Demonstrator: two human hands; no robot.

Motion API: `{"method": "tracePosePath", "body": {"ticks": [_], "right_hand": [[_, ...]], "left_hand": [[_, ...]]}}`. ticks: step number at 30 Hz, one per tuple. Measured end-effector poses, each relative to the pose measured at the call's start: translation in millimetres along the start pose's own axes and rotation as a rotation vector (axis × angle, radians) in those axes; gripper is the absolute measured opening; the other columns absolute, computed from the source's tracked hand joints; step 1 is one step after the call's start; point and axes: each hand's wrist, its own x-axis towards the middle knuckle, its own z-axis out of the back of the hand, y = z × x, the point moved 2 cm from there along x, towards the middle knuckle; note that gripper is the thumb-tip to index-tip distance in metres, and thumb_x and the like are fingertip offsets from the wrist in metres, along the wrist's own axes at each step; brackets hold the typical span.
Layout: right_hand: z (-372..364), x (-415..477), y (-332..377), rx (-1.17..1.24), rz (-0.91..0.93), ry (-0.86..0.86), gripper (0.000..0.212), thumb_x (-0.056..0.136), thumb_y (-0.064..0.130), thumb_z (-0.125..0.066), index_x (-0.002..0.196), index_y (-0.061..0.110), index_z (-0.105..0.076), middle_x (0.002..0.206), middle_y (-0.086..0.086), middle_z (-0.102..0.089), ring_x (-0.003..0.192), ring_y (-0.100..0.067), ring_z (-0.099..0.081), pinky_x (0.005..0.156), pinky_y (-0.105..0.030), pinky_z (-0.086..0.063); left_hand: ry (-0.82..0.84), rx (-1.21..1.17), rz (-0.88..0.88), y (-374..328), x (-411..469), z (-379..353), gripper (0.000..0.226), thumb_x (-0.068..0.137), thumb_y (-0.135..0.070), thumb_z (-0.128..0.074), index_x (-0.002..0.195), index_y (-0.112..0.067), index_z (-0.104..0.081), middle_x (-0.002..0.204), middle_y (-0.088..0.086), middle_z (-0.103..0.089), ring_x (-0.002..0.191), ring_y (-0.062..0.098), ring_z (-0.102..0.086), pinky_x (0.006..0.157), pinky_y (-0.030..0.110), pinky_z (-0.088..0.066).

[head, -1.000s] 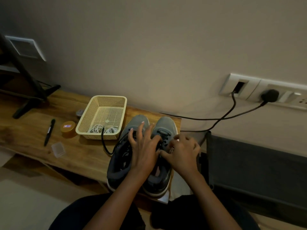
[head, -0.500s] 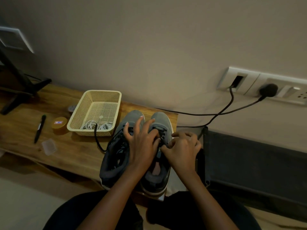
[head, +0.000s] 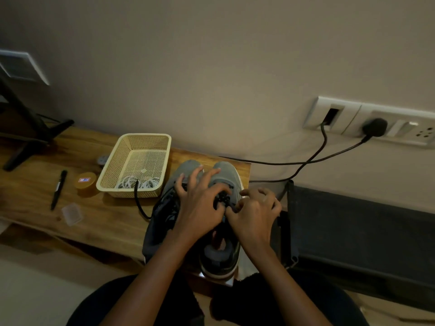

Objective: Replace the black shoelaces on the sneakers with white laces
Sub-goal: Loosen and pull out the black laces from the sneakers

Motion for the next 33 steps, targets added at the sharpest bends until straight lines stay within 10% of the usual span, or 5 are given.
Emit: {"method": "tracePosePath", "body": {"ticks": [7,20,26,33], "right_hand": [[-1.0,-0.7,-1.2,0.015,0.016,-0.022,0.017,0.072,0.03,-0.071,0.071,0.013,-0.074,0.111,0.001,-0.065,0.121,-0.025,-0.037,0.099,-0.041,-0.018],[-3.7,-3.3,1.7,0.028,-0.006,-0.049,0.014,0.071,0.024,-0.073,0.066,0.011,-0.073,0.119,0.0,-0.062,0.127,-0.028,-0.033,0.102,-0.047,-0.022],[-3.5,-2.9,-1.7,0.043,0.028,-0.027,0.017,0.074,0.027,-0.07,0.071,0.01,-0.074,0.127,0.001,-0.059,0.131,-0.025,-0.021,0.104,-0.048,-0.016],[-0.3,-3.1,-0.4,0.063,0.018,-0.024,0.015,0.074,0.026,-0.071,0.07,0.011,-0.073,0.125,0.001,-0.06,0.132,-0.026,-0.026,0.105,-0.049,-0.02]], "left_hand": [[0.054,0.166,-0.001,2.0,0.6,-12.4,0.021,0.061,-0.028,-0.085,0.071,-0.027,-0.067,0.131,0.0,-0.057,0.133,0.034,-0.037,0.106,0.05,0.0],[-0.291,-0.179,0.353,13.9,1.7,5.1,0.007,0.084,-0.021,-0.066,0.086,-0.022,-0.059,0.135,-0.006,-0.05,0.134,0.021,-0.029,0.105,0.039,-0.008],[-0.051,-0.011,-0.004,5.8,-1.1,-0.6,0.024,0.069,-0.023,-0.073,0.09,-0.033,-0.067,0.149,-0.006,-0.035,0.142,0.028,-0.013,0.109,0.045,0.005],[0.02,0.163,0.005,2.2,-1.8,-14.1,0.018,0.062,-0.028,-0.083,0.07,-0.027,-0.067,0.137,0.002,-0.052,0.136,0.035,-0.032,0.106,0.05,-0.002]]}}
